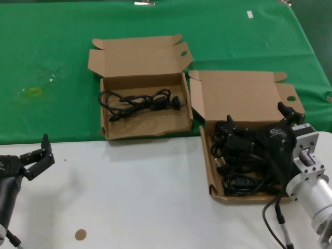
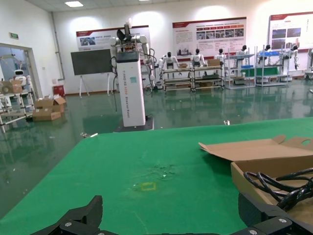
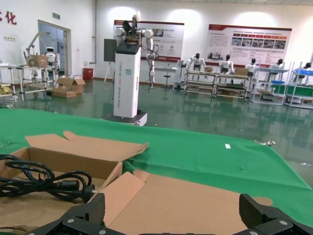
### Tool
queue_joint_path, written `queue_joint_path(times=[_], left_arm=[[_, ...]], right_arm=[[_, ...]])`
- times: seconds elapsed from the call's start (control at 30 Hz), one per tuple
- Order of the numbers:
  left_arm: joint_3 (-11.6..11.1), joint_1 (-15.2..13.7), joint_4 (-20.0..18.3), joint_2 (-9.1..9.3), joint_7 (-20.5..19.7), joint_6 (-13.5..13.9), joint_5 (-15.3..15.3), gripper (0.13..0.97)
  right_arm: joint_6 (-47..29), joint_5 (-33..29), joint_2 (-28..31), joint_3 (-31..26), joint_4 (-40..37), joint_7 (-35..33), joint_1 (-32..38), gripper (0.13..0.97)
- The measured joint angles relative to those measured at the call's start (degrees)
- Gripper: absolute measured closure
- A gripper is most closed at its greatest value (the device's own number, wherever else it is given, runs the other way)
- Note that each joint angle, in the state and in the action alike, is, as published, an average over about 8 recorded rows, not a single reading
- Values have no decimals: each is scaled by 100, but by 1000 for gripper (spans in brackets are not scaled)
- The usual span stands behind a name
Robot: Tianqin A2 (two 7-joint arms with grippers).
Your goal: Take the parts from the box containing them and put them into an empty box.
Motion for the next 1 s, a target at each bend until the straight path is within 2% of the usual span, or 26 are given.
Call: queue_joint_path(times=[1.0], left_arm=[[0, 0, 0, 0, 0, 0, 0, 132]], right_arm=[[0, 0, 0, 0, 0, 0, 0, 129]])
